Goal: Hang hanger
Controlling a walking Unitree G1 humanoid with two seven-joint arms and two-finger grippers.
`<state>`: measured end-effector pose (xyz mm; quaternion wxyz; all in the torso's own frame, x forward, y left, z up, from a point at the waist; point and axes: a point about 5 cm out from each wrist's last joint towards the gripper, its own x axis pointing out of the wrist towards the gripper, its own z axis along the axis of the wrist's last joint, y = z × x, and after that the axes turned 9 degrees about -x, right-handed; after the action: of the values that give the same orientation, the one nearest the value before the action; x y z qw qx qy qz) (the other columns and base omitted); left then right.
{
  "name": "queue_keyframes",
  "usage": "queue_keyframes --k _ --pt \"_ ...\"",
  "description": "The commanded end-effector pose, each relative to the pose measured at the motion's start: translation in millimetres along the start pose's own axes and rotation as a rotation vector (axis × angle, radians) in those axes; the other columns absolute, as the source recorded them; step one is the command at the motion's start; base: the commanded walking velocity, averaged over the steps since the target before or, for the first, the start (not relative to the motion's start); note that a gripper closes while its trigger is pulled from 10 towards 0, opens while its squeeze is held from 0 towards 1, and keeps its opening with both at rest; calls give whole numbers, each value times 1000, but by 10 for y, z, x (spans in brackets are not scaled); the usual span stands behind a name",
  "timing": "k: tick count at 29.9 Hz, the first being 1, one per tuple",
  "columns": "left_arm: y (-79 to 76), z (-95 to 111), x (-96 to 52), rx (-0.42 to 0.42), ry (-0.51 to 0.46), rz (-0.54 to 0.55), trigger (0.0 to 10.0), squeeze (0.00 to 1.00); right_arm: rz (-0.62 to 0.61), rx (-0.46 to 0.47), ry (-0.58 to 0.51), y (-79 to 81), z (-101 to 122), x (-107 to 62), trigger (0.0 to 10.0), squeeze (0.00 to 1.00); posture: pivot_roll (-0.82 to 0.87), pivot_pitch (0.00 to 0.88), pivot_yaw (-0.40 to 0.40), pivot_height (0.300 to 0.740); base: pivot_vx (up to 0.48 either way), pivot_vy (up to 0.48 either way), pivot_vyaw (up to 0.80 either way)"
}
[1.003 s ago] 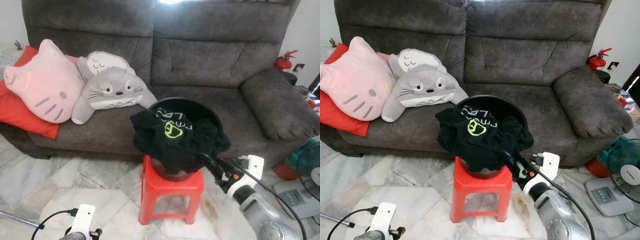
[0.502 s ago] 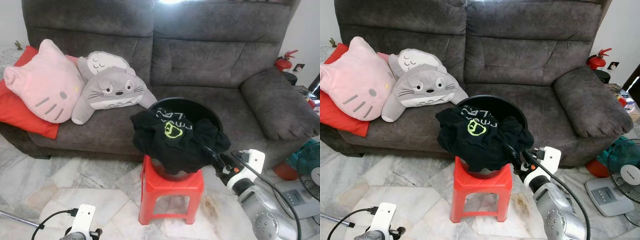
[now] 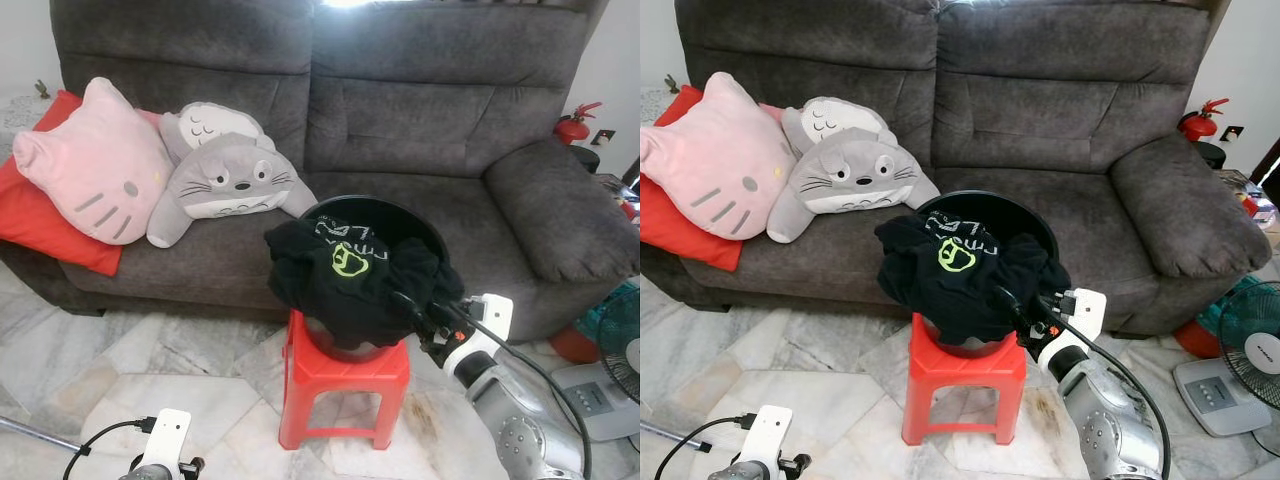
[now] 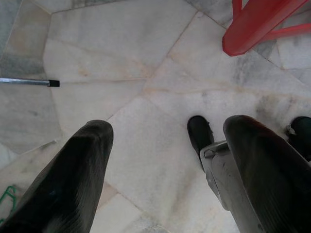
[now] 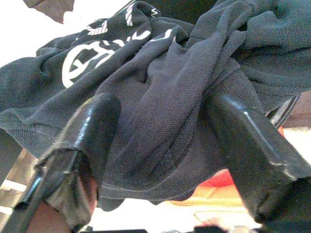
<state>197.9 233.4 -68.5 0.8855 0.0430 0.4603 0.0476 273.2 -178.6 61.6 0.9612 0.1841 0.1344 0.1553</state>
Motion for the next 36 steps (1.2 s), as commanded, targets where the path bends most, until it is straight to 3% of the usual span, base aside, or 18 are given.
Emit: queue_keyframes --k 1,36 --pt "-14 -74 -7 21 28 -3 10000 0 -11 -17 -5 -29 16 2 0 0 -168 0 -48 740 0 0 0" --pt "-10 -58 -4 24 32 -5 10000 0 -17 -61 -18 -25 40 47 0 0 -168 8 -51 740 0 0 0"
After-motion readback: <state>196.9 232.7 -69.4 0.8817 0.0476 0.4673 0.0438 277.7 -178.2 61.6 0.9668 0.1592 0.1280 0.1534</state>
